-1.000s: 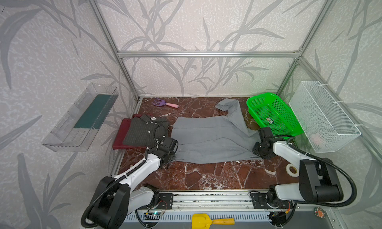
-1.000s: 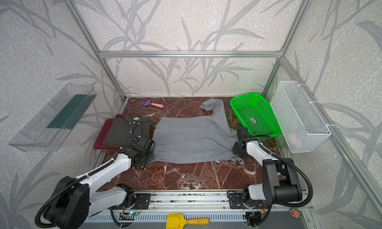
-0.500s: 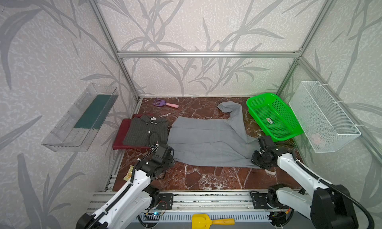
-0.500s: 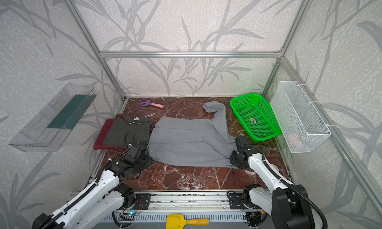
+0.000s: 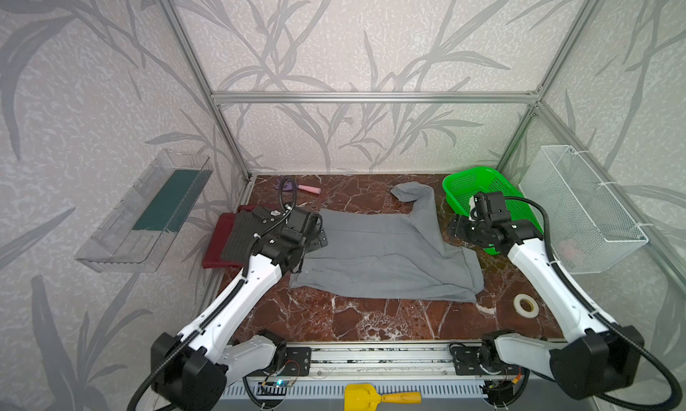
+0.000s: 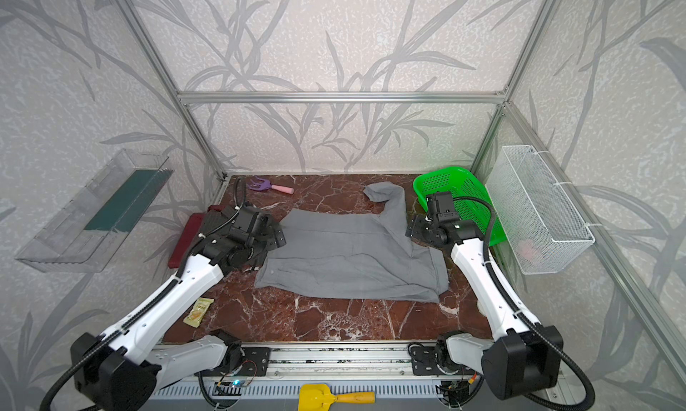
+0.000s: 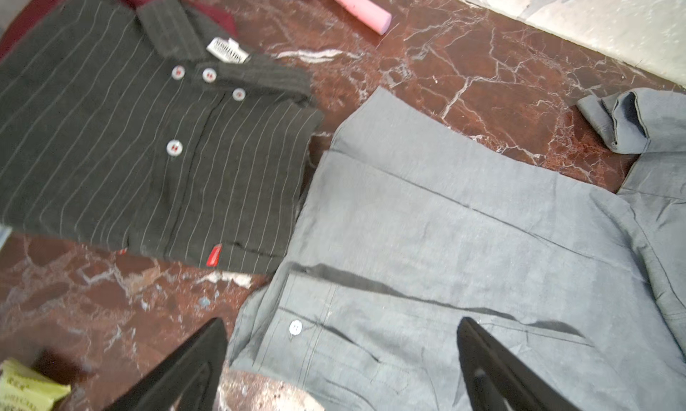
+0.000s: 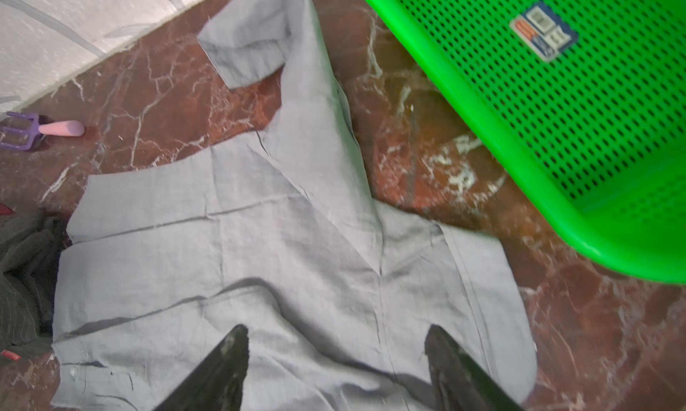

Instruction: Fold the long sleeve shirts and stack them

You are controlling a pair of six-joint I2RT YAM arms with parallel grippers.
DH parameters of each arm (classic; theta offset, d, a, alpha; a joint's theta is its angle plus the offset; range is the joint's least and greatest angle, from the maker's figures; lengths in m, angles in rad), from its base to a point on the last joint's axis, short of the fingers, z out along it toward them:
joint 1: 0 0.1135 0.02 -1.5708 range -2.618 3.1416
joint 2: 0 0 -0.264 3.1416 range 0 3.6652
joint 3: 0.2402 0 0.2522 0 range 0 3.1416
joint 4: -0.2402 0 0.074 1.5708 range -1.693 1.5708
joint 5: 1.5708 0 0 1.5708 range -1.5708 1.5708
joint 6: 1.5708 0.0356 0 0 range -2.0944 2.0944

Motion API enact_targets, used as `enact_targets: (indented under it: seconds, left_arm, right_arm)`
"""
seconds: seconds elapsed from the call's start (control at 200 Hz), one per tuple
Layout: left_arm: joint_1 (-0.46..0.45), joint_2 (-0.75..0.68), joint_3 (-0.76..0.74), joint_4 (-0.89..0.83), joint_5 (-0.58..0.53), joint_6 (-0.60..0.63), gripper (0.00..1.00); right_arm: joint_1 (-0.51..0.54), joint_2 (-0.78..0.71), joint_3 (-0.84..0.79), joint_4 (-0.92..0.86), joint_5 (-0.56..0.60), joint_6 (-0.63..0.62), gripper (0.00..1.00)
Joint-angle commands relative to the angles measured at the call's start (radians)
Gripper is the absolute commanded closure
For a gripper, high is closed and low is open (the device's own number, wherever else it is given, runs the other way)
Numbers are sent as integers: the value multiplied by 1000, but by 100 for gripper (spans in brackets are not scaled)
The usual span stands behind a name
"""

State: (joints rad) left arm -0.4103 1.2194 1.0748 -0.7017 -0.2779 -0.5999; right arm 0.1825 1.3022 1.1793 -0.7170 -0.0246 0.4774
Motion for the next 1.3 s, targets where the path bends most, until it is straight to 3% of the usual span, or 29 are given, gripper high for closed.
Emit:
enact_targets:
  seconds: [0.0, 0.27, 0.4, 0.65, 0.96, 1.07, 1.215, 1.295]
  left_arm:
    - [12, 123, 105, -1, -38, 145, 1]
    - [88, 410, 280, 65, 48, 210, 1]
    - [115, 496, 320, 97, 30, 205, 2]
    - [162, 634, 407, 113, 55, 241, 3]
    - [195, 728, 452, 108, 98, 244, 5]
    - [208, 751, 476, 81, 115, 238, 6]
    - [218, 771, 491, 71, 135, 235, 6]
    - [223, 775, 491, 76, 145, 232, 7]
  right_arm:
    - [6, 122, 108, 35, 23, -51, 24]
    - [11, 534, 437, 6, 102, -107, 24]
    - [12, 706, 616, -65, 109, -128, 26]
    - [14, 942, 859, -114, 207, -177, 27]
    - [15, 1182, 1170, -262, 181, -197, 34]
    - [15, 1218, 1222, -270, 150, -201, 47]
    - [17, 1210, 1261, -272, 113, -201, 81]
    - [22, 1170, 1262, -267, 104, -203, 92]
